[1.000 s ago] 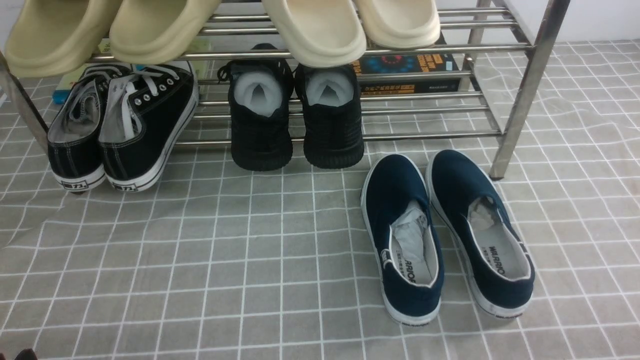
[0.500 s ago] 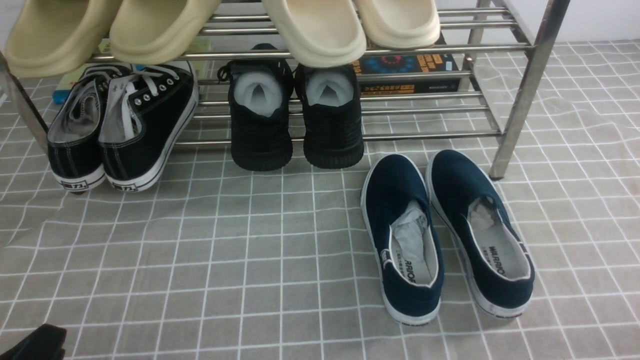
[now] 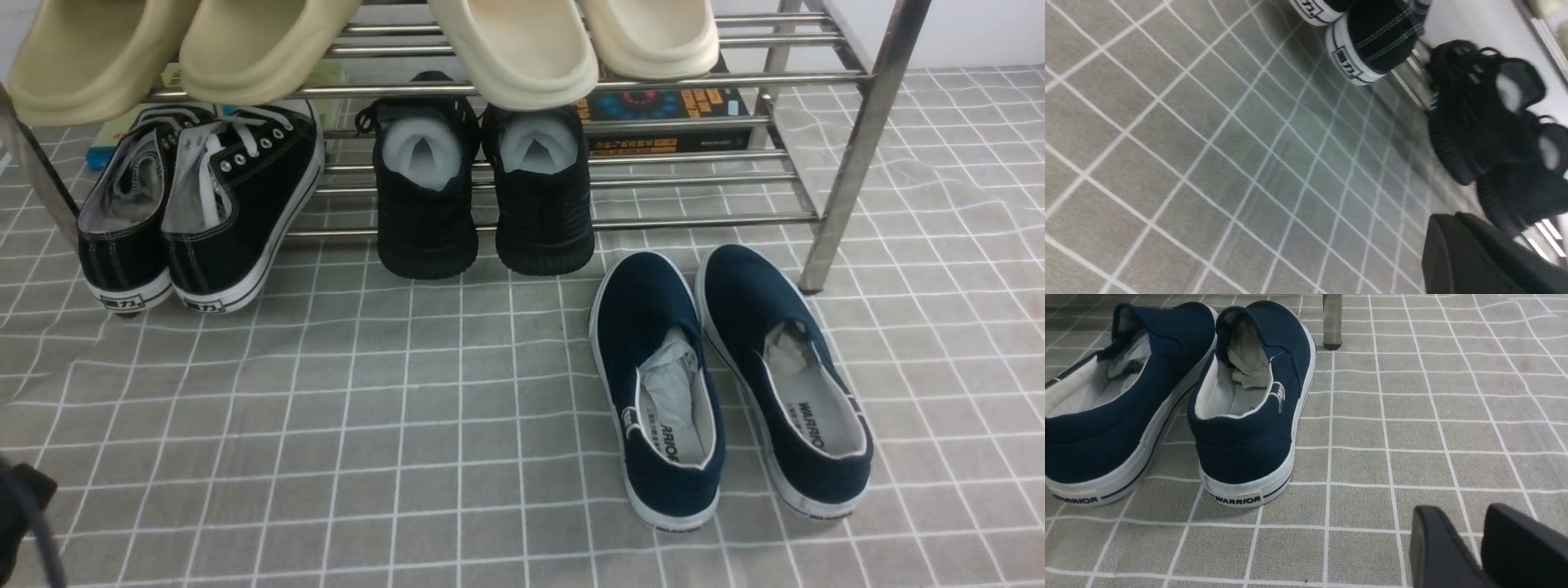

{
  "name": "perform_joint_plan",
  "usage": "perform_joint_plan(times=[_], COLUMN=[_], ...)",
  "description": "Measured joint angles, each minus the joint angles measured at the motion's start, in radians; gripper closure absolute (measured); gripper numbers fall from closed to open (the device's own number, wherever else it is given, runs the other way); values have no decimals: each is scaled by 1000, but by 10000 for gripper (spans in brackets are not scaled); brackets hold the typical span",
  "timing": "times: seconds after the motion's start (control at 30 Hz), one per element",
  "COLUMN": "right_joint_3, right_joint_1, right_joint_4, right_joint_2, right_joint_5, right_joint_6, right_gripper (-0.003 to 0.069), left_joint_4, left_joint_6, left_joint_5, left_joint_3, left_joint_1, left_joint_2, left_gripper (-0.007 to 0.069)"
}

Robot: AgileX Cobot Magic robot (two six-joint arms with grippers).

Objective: Take the shoes off the shelf with your hand from the grey coffee tablecloth.
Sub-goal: 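Grasp the leftmost shoe on the bottom shelf of the shoe rack with the left gripper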

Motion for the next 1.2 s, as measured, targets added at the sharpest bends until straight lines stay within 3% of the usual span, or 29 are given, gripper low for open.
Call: perform_joint_plan(times=[0.13,0.23,0.4,0.43,0.57,0.7,0.93,1.2], right_joint_3=[0,0,0,0,0,0,0,0], right_joint_1=[0,0,0,0,0,0,0,0], right_joint_4=[0,0,0,0,0,0,0,0], right_joint_2=[0,0,0,0,0,0,0,0], right_joint_5=[0,0,0,0,0,0,0,0], right_joint_6=[0,0,0,0,0,0,0,0], right_gripper=[456,450,444,440,435,432,428,421], left_joint_4=[52,99,197,256,370,468,569,587], left_joint_6=[-18,-115,-194,-220,-340,-490,-797,-857], left_joint_5=[-53,-146,-157,-118,-13,48,90,9], left_joint_3=[-80,-181,-340,-428,-605,-708,-734,-734], left_joint_1=[0,0,1,4,5,5,5,5], left_joint_2=[214,425,640,724,849,918,1030,1133], left_gripper=[618,575,440,362,221,136,109,109])
